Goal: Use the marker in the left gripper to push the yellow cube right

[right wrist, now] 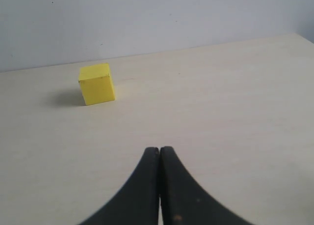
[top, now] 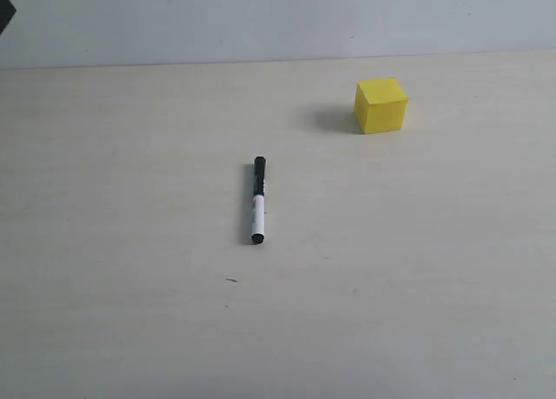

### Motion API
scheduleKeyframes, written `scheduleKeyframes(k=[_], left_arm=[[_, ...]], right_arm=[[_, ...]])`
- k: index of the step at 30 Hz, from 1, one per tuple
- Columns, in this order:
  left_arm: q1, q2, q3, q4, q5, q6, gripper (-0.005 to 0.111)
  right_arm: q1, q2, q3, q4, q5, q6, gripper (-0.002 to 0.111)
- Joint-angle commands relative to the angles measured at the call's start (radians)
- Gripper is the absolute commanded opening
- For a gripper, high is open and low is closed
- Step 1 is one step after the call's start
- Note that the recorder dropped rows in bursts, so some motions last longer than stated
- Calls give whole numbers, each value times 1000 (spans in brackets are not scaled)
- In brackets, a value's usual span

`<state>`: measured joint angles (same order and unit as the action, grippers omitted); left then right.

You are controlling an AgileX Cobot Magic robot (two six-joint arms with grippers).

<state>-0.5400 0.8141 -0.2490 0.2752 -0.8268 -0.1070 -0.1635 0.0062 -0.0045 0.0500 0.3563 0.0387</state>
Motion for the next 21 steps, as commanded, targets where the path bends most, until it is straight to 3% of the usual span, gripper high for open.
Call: scheduleKeyframes(k=[1,21], left_arm=[[4,-40,14,7,29,24,0],[4,-36,14,7,29,24,0]], right_arm=[[2,-6,4,0,-6,0,0],[2,-6,4,0,-4,0,0]])
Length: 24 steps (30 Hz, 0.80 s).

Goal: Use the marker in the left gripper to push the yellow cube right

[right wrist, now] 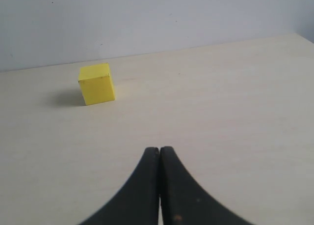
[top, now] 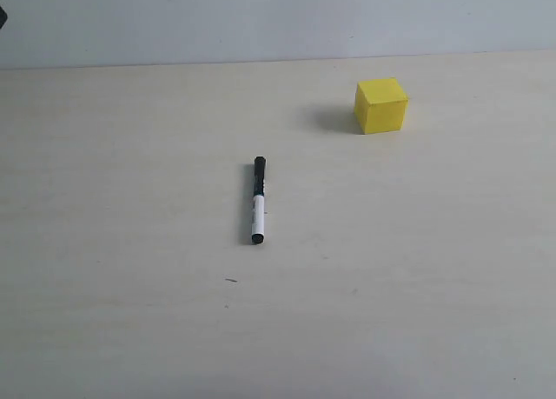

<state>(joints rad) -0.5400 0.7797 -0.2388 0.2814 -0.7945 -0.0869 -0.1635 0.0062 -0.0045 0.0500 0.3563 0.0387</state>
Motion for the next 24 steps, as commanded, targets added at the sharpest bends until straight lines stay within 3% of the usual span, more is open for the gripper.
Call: scheduleKeyframes(k=[1,3,5,8,12,16,24], left_arm=[[5,-1,3,1,7,4,0],[52,-48,3,4,92,-49,0],[141,-136,6,6,286,-233,0],[315,-318,6,0,690,-409,0],[421,-457,6,0,928,-425,0],[465,-557,6,2,1066,-418,0],[470,-586,6,51,1158,-415,0]], right_arm=[[2,-6,4,0,-4,0,0],[2,-6,4,0,-4,0,0],[2,-6,4,0,-4,0,0],[2,-6,4,0,-4,0,0],[2,-6,4,0,-4,0,0],[2,-6,4,0,-4,0,0],[2,-6,4,0,-4,0,0]])
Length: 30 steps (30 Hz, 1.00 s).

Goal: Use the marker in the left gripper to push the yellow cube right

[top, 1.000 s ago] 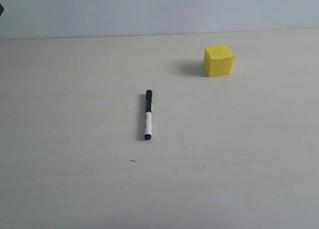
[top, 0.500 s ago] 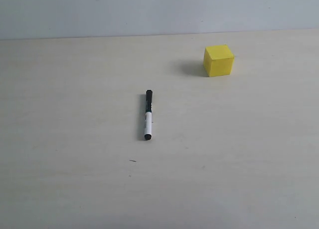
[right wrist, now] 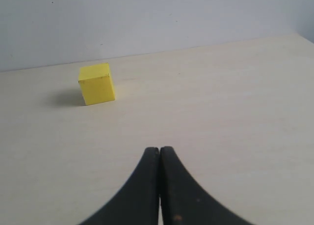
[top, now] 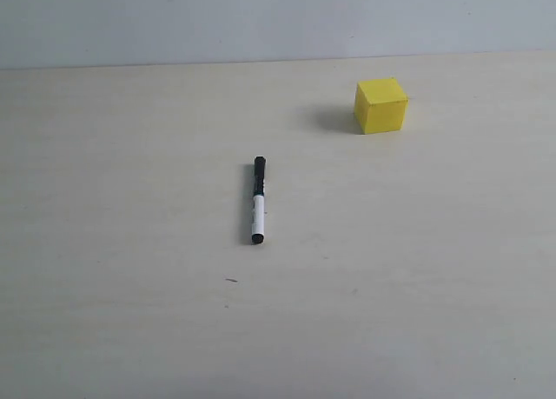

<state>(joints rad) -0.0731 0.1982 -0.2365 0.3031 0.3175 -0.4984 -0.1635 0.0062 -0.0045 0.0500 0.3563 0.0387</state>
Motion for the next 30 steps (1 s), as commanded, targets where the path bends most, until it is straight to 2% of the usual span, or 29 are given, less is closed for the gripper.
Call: scheduleKeyframes(k=[1,3,10,14,18,30], left_arm=[[3,-5,3,37,58,-3,0],[3,-7,9,43,56,-3,0],[3,-117,131,101,-104,-3,0],[3,-195,203,140,-105,-3,0],[3,-198,236,140,-105,-3,0],[3,-198,236,78,71,-6,0]], right_arm=[[2,-6,4,0,-4,0,0],[2,-6,4,0,-4,0,0],[2,-6,4,0,-4,0,0],[2,-6,4,0,-4,0,0],[2,-6,4,0,-4,0,0],[2,-6,4,0,-4,0,0]])
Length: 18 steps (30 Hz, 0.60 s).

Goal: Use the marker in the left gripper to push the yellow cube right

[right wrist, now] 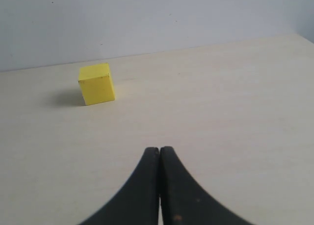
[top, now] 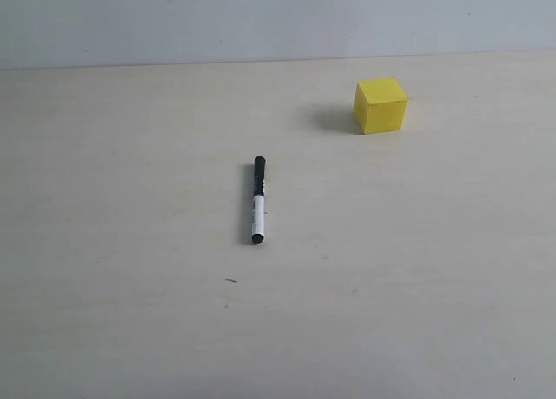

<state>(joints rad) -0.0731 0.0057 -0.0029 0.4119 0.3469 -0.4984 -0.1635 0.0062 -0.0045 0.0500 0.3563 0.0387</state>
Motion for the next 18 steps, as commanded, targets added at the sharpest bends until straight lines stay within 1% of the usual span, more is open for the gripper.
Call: scheduleKeyframes(k=[1,18], left_arm=[[3,-6,3,-33,42,-12,0],[3,-6,3,-24,42,-10,0]], right_arm=[[2,-6,4,0,-4,0,0],[2,-6,4,0,-4,0,0]])
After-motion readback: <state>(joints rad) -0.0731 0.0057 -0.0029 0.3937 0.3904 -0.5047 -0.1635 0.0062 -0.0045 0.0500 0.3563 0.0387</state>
